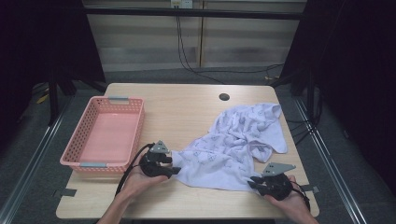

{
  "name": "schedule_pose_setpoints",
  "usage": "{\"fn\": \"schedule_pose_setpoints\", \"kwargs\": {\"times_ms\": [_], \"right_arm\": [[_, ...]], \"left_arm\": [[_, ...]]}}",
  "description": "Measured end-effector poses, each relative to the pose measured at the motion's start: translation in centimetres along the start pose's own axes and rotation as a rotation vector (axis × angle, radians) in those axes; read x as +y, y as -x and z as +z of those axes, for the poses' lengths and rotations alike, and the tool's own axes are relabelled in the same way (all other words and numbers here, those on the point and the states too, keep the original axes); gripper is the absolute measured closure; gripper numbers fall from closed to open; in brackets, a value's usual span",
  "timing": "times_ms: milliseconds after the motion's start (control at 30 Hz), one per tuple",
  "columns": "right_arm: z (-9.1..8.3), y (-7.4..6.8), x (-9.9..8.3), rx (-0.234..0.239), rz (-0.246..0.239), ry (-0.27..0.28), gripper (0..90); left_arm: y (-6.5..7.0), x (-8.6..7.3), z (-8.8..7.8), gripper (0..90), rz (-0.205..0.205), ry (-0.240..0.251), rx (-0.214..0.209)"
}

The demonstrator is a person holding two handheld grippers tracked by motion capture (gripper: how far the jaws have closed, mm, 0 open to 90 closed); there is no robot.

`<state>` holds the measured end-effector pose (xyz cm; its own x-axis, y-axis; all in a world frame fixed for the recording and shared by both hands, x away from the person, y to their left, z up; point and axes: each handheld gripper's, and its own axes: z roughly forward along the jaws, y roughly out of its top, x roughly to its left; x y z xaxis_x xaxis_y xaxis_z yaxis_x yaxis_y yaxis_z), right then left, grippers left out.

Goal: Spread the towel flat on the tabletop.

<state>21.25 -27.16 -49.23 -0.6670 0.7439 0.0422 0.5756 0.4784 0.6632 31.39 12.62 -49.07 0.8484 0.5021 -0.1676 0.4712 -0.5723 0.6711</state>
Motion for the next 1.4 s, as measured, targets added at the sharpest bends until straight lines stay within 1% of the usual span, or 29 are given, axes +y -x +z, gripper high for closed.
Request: {"fn": "schedule_pose_setpoints", "kwargs": {"times_ms": [33,67,100,133,167,200,233,300,367,433,467,500,567,633,667,700,767,867,933,1000,1067,1100,1133,1167,1200,1233,1300,1333,1400], "right_arm": [[0.0,0.3,0.0,0.016,0.02,0.0,79.4],[0.0,0.5,0.1,0.031,0.036,0.001,80.5],[0.0,0.8,0.2,0.044,0.06,0.007,81.6],[0.0,0.9,0.3,0.049,0.063,0.02,82.0],[-0.2,0.9,0.4,0.044,0.061,0.017,82.4],[-0.4,1.0,0.5,0.045,0.063,0.044,82.7],[-0.8,1.1,0.7,0.057,0.083,0.072,83.0],[-1.7,1.8,1.1,0.042,0.103,0.126,83.5],[-2.5,2.7,1.7,0.043,0.135,0.173,84.2],[-3.3,3.5,2.6,0.02,0.147,0.223,84.6],[-3.7,3.8,3.0,0.013,0.147,0.242,84.8],[-4.5,4.2,3.9,-0.007,0.157,0.285,85.4],[-5.6,4.9,5.1,-0.008,0.165,0.335,85.6],[-6.8,5.7,6.7,-0.016,0.167,0.382,85.8],[-7.2,6.1,7.4,-0.013,0.169,0.398,85.8],[-8.0,6.6,8.8,-0.024,0.164,0.418,85.9],[-9.0,7.3,10.7,-0.045,0.156,0.44,85.9],[-10.5,8.1,13.1,-0.062,0.162,0.485,86.1],[-11.7,8.5,14.7,-0.079,0.154,0.507,86.2],[-13.6,8.5,16.4,-0.108,0.13,0.535,86.2],[-15.3,8.2,17.6,-0.124,0.11,0.565,86.2],[-16.4,8.0,18.3,-0.134,0.095,0.58,86.2],[-17.5,7.8,18.9,-0.142,0.081,0.603,86.2],[-18.6,7.5,19.4,-0.147,0.067,0.622,86.2],[-20.0,7.1,19.9,-0.153,0.045,0.643,86.3],[-20.7,6.8,20.1,-0.155,0.035,0.662,86.3],[-22.1,5.7,19.8,-0.156,0.007,0.691,86.4],[-22.1,5.5,19.4,-0.14,0.005,0.695,86.5],[-21.1,4.6,17.4,-0.121,0.003,0.655,86.5]], "left_arm": [[0.0,0.0,0.1,57.0,-0.002,-0.005,0.008],[-0.1,-0.1,0.3,65.9,-0.013,-0.001,-0.004],[-0.1,0.0,0.3,79.2,-0.007,0.014,0.004],[-0.1,0.1,0.0,84.4,-0.014,0.03,-0.002],[-0.2,0.3,-0.3,87.0,-0.024,0.064,-0.021],[-0.3,0.4,-0.9,87.4,-0.037,0.096,-0.035],[-0.3,0.5,-1.4,87.6,-0.051,0.133,-0.051],[-0.5,1.1,-2.6,87.7,-0.059,0.174,-0.051],[-0.7,2.1,-3.4,87.8,-0.068,0.223,-0.056],[-1.0,3.3,-4.1,87.8,-0.074,0.276,-0.068],[-1.2,4.1,-4.7,87.8,-0.087,0.317,-0.085],[-1.3,4.5,-4.9,87.8,-0.092,0.335,-0.081],[-1.7,5.6,-5.7,87.6,-0.116,0.363,-0.064],[-1.9,6.7,-6.2,87.6,-0.117,0.376,-0.05],[-2.0,7.7,-6.7,87.6,-0.111,0.39,-0.043],[-2.2,8.3,-7.1,87.6,-0.115,0.405,-0.048],[-2.4,9.4,-8.0,87.7,-0.119,0.443,-0.047],[-2.7,11.6,-10.0,87.7,-0.121,0.486,-0.035],[-2.7,12.8,-11.2,87.7,-0.101,0.498,-0.02],[-2.3,14.2,-13.1,87.7,-0.082,0.537,-0.009],[-1.9,15.2,-14.7,87.6,-0.063,0.56,0.002],[-1.7,15.8,-15.7,87.1,-0.044,0.574,0.01],[-1.3,16.2,-16.7,87.1,-0.035,0.591,0.009],[-0.7,16.7,-18.0,87.1,-0.009,0.607,0.019],[-0.2,16.9,-18.7,87.2,0.005,0.617,0.019],[0.4,17.1,-19.4,87.2,0.015,0.633,0.01],[1.7,16.7,-19.9,87.4,0.048,0.613,0.002],[2.3,16.0,-19.7,87.3,0.052,0.591,-0.002],[3.0,13.7,-18.3,87.3,0.037,0.535,-0.048]]}}
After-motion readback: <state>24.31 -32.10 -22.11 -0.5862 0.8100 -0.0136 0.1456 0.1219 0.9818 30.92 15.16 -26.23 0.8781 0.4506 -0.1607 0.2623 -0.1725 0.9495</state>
